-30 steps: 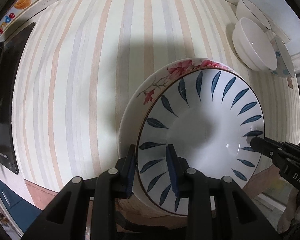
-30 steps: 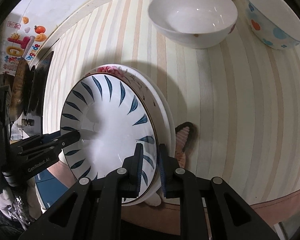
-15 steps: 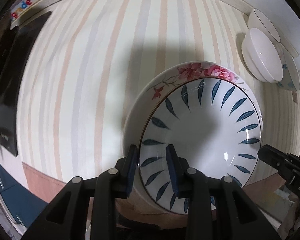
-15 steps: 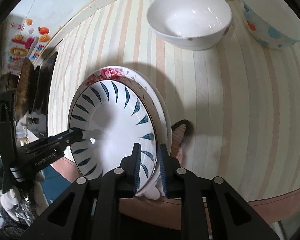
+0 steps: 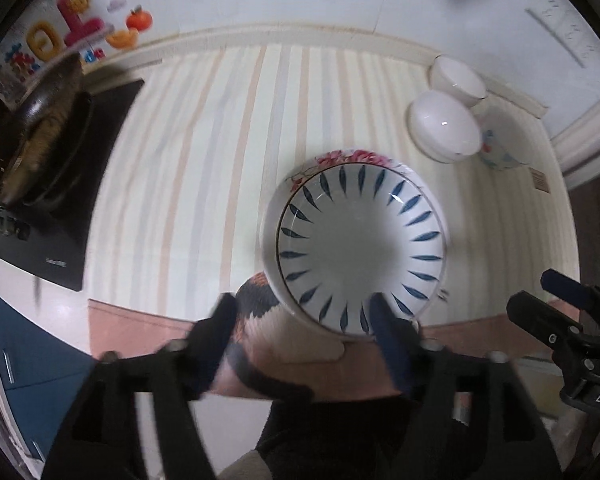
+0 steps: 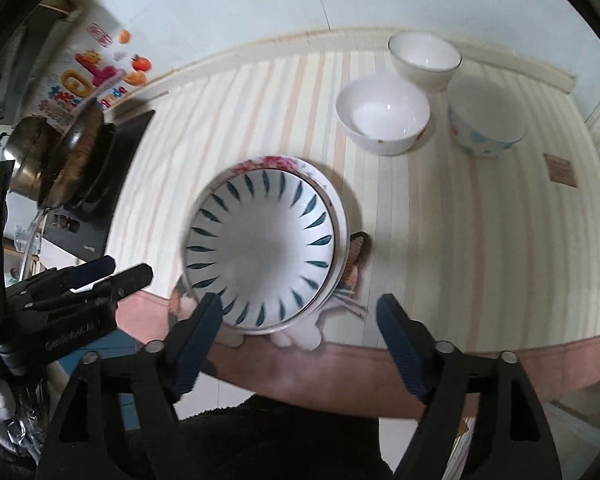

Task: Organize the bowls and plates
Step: 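Open both tools and lift them off the plate stack, then grasp the rim of a plain white bowl with both tools, then carry the white bowl with both tools toward the blue-dotted bowl, then lower the white bowl into the blue-dotted bowl with both tools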

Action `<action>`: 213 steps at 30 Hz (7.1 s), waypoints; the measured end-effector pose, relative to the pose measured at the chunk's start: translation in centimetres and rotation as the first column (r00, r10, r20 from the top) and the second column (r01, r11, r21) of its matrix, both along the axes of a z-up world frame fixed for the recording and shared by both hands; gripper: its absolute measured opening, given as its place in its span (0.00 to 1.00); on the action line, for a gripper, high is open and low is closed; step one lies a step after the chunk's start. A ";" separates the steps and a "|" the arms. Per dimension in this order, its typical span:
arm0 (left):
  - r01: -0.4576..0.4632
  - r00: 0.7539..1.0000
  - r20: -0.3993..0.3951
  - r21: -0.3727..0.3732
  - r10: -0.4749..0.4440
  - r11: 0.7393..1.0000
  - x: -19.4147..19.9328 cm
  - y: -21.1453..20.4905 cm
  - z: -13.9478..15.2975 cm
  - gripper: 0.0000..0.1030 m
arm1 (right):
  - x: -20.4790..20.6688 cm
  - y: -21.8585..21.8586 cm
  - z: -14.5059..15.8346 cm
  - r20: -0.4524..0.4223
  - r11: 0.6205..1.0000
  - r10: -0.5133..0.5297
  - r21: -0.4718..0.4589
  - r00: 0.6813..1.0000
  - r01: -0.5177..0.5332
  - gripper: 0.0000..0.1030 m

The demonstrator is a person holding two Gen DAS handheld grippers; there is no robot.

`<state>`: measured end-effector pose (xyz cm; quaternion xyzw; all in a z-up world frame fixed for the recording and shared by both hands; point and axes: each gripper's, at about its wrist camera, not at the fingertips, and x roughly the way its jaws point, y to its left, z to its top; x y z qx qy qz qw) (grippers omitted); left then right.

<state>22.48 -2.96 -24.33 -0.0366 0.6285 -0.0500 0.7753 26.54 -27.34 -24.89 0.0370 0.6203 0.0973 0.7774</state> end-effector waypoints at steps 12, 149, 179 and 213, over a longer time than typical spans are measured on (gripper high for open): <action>-0.008 0.978 0.209 0.023 0.003 1.000 -6.5 0.9 7.2 0.90 | -8.5 2.2 8.5 0.198 0.999 0.016 -0.043 0.980 -0.007 0.95; 0.264 0.963 0.006 -0.237 -0.270 0.935 24.0 -28.9 -7.1 0.21 | 22.4 -25.5 -11.9 -0.102 0.945 -0.287 0.131 0.952 0.299 0.14; 0.304 0.947 -0.034 -0.227 -0.320 0.925 10.7 -21.4 -2.5 0.21 | 7.4 -17.7 -5.9 -0.110 0.959 -0.234 0.136 0.966 0.248 0.14; 0.352 0.928 -0.103 -0.076 -0.359 0.933 8.2 -24.1 -6.6 0.21 | 6.8 -17.3 -10.0 -0.219 0.973 -0.226 -0.002 0.949 0.231 0.14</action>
